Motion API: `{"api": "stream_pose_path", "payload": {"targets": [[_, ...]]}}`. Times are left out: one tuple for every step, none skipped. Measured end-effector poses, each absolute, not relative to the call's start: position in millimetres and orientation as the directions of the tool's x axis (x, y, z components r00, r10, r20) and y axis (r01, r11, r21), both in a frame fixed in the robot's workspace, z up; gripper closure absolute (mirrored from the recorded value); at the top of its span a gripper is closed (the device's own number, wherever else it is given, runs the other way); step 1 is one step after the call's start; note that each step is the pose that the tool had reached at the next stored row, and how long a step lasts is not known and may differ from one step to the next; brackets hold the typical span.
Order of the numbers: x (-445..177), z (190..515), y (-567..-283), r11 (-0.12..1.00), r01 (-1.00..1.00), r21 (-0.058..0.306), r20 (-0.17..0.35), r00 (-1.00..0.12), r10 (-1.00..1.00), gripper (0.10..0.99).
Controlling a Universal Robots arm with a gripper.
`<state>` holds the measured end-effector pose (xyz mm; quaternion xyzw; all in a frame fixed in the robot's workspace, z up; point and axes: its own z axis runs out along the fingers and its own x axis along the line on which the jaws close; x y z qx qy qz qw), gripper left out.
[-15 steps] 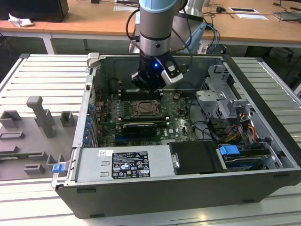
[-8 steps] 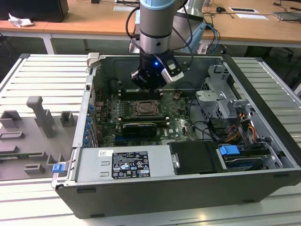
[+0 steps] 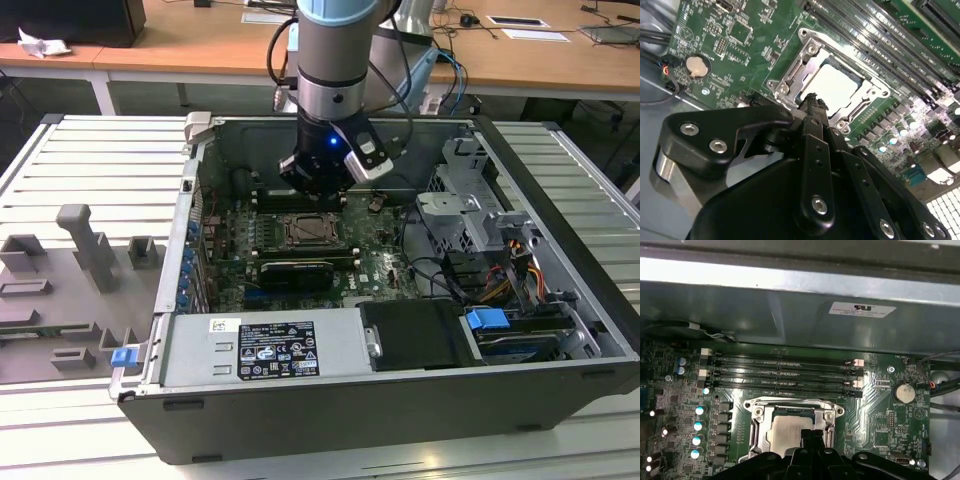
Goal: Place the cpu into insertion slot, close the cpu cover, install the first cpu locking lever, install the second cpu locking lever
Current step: 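Install the second cpu locking lever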
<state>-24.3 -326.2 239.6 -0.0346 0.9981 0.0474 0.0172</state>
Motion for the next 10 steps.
{"api": "stream_pose_path", "payload": {"targets": [[-24, 241, -327, 0.993, -0.071, 0.094, -0.038, -0.997, -0.068, 0.98], [-24, 241, -330, 0.993, -0.071, 0.094, -0.038, -0.997, -0.068, 0.98], [-24, 241, -333, 0.993, -0.071, 0.094, -0.038, -0.997, -0.068, 0.98], [-24, 241, -336, 0.993, -0.071, 0.094, -0.037, -0.997, -0.067, 0.98], [-24, 240, -339, 0.993, -0.07, 0.094, -0.029, -0.997, -0.068, 0.98], [-24, 239, -342, 0.993, -0.069, 0.095, -0.02, -0.998, -0.068, 0.98], [-24, 238, -344, 0.993, -0.069, 0.095, -0.018, -0.998, -0.068, 0.98], [-24, 238, -346, 0.993, -0.07, 0.095, -0.017, -0.998, -0.068, 0.98], [-24, 237, -349, 0.993, -0.07, 0.095, -0.017, -0.997, -0.069, 0.98], [-24, 236, -354, 0.993, -0.07, 0.095, -0.017, -0.997, -0.069, 0.98]]}}
